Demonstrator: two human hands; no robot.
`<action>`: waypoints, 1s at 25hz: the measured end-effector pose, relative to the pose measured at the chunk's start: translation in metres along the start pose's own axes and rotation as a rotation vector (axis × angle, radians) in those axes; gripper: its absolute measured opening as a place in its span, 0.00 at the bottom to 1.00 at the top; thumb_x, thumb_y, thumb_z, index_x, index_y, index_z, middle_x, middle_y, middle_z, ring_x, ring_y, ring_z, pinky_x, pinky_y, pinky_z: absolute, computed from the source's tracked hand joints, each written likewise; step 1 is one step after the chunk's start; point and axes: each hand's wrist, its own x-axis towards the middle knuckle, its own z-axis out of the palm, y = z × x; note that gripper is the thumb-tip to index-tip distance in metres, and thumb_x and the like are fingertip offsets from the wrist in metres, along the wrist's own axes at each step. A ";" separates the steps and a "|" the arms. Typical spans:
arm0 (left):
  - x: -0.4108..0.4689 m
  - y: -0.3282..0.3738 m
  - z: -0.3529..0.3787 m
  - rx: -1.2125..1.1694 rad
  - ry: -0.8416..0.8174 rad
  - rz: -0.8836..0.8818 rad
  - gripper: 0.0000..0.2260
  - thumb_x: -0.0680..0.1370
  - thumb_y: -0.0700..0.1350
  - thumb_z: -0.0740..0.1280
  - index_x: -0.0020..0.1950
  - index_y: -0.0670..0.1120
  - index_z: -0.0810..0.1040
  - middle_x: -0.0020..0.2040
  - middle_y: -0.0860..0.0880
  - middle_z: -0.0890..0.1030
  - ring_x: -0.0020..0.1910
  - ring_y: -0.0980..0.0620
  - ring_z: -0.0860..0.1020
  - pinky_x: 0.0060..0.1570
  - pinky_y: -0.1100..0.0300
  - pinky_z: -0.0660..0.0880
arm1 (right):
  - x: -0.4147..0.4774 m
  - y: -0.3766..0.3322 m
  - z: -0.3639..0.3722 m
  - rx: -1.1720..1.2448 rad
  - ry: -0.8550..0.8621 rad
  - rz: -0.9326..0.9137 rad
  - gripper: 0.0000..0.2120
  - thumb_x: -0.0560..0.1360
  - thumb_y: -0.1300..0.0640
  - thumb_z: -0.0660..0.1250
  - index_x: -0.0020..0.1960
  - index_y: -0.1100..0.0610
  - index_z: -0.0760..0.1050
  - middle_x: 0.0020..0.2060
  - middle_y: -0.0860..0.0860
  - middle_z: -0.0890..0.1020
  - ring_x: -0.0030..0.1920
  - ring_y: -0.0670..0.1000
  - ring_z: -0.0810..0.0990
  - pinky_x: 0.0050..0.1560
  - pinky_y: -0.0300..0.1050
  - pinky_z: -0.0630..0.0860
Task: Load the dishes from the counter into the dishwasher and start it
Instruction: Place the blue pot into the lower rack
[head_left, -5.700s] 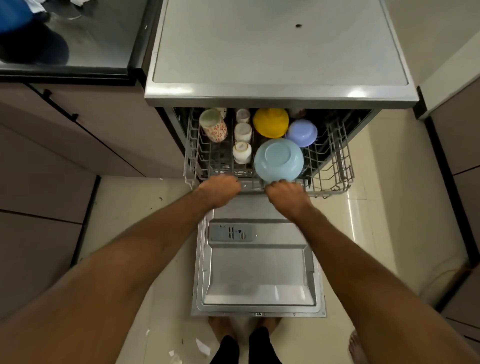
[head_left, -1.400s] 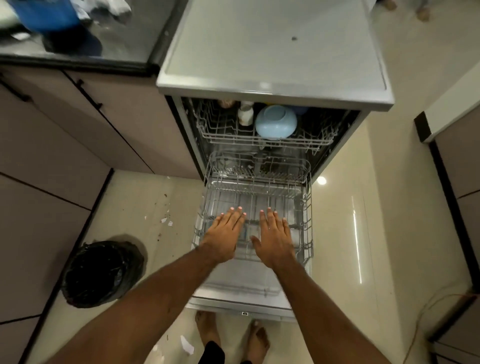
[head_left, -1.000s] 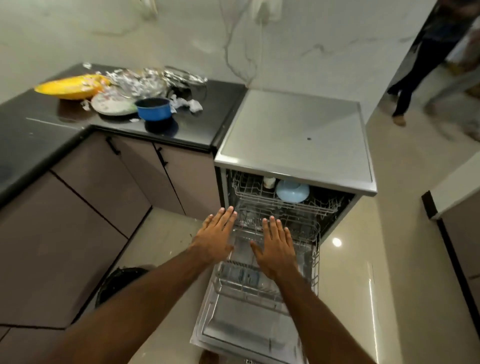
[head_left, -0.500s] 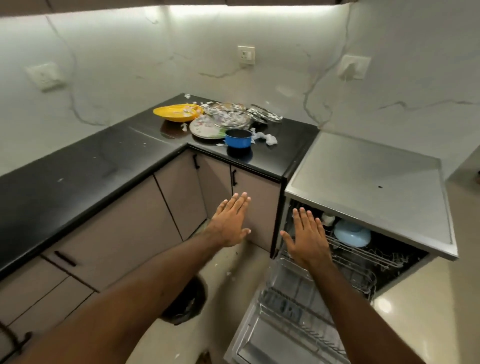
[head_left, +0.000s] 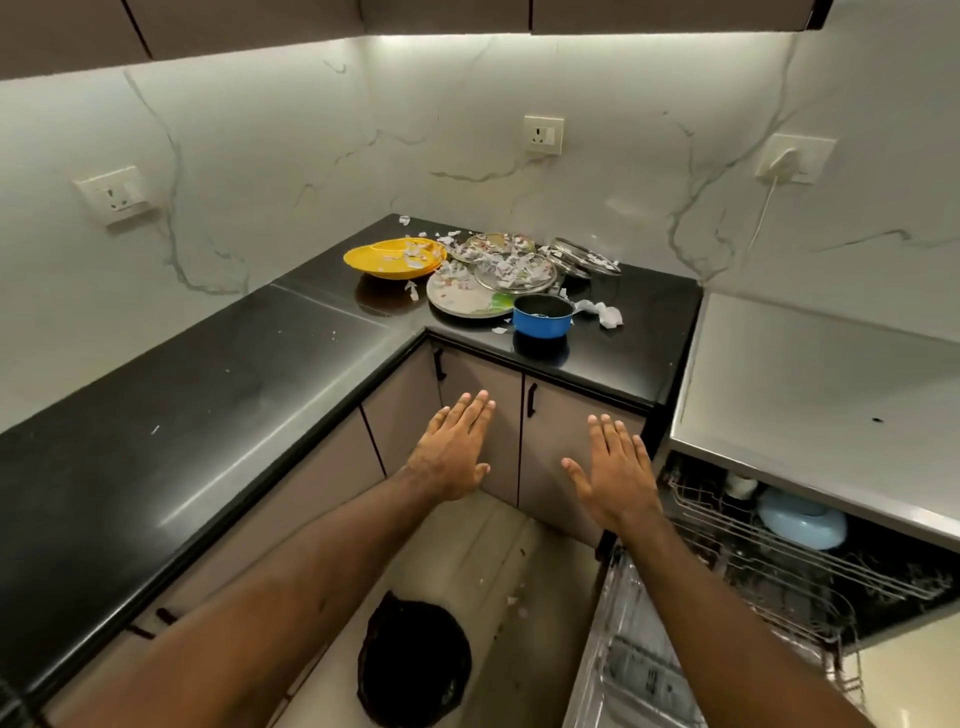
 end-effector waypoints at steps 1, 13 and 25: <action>0.006 -0.011 -0.005 0.003 -0.002 0.007 0.45 0.81 0.55 0.68 0.84 0.48 0.37 0.84 0.50 0.37 0.83 0.48 0.38 0.81 0.46 0.44 | 0.006 -0.007 0.000 -0.001 -0.002 0.006 0.40 0.84 0.33 0.51 0.85 0.54 0.42 0.85 0.54 0.49 0.84 0.54 0.44 0.83 0.54 0.41; 0.116 -0.044 -0.028 0.019 -0.008 0.107 0.42 0.81 0.54 0.68 0.85 0.47 0.43 0.85 0.47 0.44 0.83 0.48 0.43 0.79 0.50 0.43 | 0.096 0.005 -0.016 -0.058 0.019 0.049 0.39 0.84 0.34 0.53 0.86 0.54 0.45 0.85 0.54 0.52 0.84 0.54 0.47 0.83 0.54 0.43; 0.312 -0.070 -0.049 0.048 -0.182 0.042 0.42 0.79 0.55 0.70 0.85 0.46 0.48 0.85 0.45 0.51 0.83 0.46 0.52 0.81 0.47 0.54 | 0.307 0.035 -0.020 0.015 -0.146 0.012 0.43 0.81 0.39 0.65 0.85 0.51 0.45 0.82 0.55 0.60 0.82 0.57 0.60 0.82 0.56 0.58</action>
